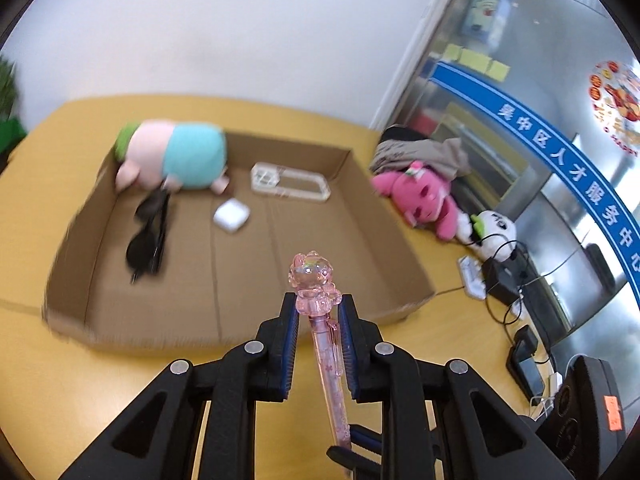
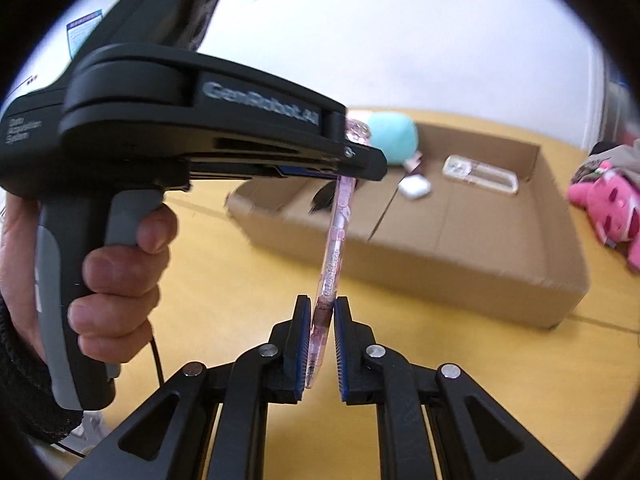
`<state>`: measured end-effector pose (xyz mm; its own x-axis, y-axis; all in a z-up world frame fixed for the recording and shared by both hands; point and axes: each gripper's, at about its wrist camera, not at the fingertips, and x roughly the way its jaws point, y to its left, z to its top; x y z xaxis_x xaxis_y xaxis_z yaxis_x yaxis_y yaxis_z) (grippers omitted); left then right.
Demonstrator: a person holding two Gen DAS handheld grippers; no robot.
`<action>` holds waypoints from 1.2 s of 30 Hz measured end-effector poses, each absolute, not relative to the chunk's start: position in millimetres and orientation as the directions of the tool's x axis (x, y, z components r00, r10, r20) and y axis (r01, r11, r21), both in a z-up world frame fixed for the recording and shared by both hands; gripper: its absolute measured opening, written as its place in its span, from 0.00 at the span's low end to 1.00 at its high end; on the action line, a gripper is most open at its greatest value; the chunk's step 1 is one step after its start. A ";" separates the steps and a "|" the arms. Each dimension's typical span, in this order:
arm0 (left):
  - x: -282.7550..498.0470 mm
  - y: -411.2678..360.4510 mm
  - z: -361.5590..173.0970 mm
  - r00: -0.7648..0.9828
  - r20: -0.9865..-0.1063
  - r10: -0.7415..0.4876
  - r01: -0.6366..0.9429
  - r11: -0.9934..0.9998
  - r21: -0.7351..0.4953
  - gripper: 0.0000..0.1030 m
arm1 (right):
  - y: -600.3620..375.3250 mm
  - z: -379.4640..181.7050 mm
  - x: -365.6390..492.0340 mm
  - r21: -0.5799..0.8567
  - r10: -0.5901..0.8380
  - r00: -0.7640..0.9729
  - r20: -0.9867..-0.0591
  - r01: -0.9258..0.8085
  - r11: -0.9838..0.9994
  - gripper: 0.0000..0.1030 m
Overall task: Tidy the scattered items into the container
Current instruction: 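Lift the pink wand pen with the right gripper over the box, then lower the pen into the box and open the right gripper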
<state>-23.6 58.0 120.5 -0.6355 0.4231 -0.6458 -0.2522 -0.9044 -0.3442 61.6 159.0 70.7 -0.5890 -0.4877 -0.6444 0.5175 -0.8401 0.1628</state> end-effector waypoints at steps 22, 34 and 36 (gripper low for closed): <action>-172.8 135.6 167.4 -0.572 -0.674 0.468 -0.393 -0.877 -0.276 0.19 | 232.7 102.5 -74.4 0.292 -0.475 -0.638 -0.606 0.377 -0.879 0.09; -259.0 150.5 81.5 -0.403 -0.810 0.425 -0.329 -0.894 -0.305 0.19 | 240.8 30.5 -161.5 0.414 -0.484 -0.464 -0.742 0.250 -0.875 0.09; -270.0 151.1 66.8 -0.372 -0.822 0.430 -0.319 -0.891 -0.322 0.19 | 239.9 20.9 -172.1 0.399 -0.461 -0.435 -0.773 0.231 -0.887 0.09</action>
<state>-270.0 151.1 66.8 -0.3722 0.4304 -0.8223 -0.3186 -0.8914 -0.3224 -172.1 239.9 20.9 -0.4349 -0.4611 -0.7735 0.2310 -0.8873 0.3991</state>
